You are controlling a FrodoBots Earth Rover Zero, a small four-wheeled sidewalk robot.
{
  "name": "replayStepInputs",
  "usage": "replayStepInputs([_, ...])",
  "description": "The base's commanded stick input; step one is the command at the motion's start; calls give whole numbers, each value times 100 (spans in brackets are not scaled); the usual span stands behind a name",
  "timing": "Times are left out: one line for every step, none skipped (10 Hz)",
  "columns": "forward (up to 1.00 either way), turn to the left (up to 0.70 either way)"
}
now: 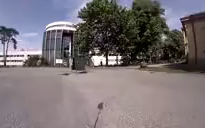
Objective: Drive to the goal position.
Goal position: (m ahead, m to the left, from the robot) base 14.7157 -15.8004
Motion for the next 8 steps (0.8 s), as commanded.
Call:
replayStepInputs([85,-16])
replayStepInputs([85,-34])
replayStepInputs([85,-34])
replayStepInputs([85,-34])
replayStepInputs([85,-34])
replayStepInputs([85,-19])
replayStepInputs([85,-1])
replayStepInputs([85,-2])
